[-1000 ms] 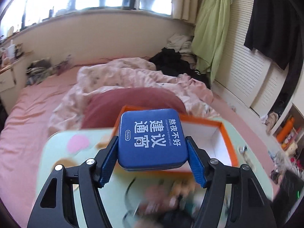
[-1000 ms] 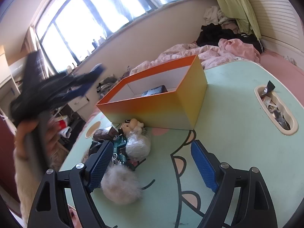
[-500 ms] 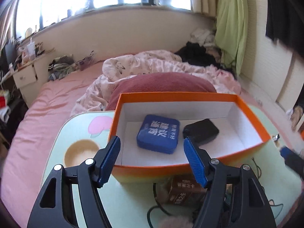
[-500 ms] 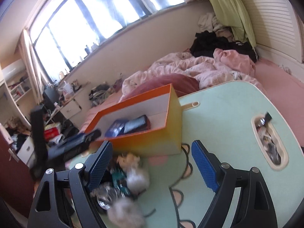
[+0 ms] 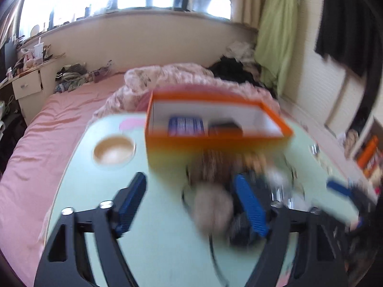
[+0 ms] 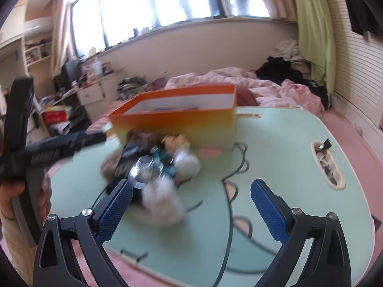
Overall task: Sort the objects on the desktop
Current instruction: 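Lower the blue printed tin into the orange box and open the left gripper, then grasp the white fluffy ball with the right gripper while the left gripper grasps the brown fluffy ball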
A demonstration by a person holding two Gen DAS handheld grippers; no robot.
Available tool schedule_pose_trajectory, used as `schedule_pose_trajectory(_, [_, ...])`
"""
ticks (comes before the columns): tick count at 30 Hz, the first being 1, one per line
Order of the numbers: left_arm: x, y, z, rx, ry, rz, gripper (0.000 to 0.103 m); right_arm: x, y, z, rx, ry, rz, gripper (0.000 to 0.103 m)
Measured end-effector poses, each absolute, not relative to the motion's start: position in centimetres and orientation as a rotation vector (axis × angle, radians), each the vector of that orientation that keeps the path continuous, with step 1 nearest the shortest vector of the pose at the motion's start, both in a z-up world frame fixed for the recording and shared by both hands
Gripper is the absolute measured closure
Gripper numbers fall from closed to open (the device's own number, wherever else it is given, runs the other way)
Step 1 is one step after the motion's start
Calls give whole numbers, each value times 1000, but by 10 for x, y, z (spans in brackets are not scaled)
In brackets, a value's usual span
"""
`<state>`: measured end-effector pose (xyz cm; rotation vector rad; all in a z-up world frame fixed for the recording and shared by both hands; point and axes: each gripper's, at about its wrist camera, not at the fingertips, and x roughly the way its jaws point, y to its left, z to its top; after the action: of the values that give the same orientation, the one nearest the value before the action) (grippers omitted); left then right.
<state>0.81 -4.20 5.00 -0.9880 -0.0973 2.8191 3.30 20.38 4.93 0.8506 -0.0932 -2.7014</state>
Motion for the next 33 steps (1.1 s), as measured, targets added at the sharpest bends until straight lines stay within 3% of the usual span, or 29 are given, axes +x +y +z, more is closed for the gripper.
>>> schedule_pose_trajectory(6, [55,-31,7,-1044,-94,2793,21,45,212,29,915,-82,-2677,3])
schedule_pose_trajectory(8, [58,-18,0,-998,20,2875,18,39,214,25,969,-94,-2682,3])
schedule_pose_trajectory(10, [54,-12,-1,-987,61,2899,2,37,212,20,1016,-85,-2678,0])
schedule_pose_trajectory(11, [52,-13,-2,-1002,43,2883,0,37,209,20,1025,-56,-2688,0])
schedule_pose_trajectory(15, [50,-16,-3,-972,27,2877,0,34,190,15,1084,141,-2729,0])
schedule_pose_trajectory(33, [54,-21,-4,-936,32,2867,0,38,188,12,1005,128,-2709,1])
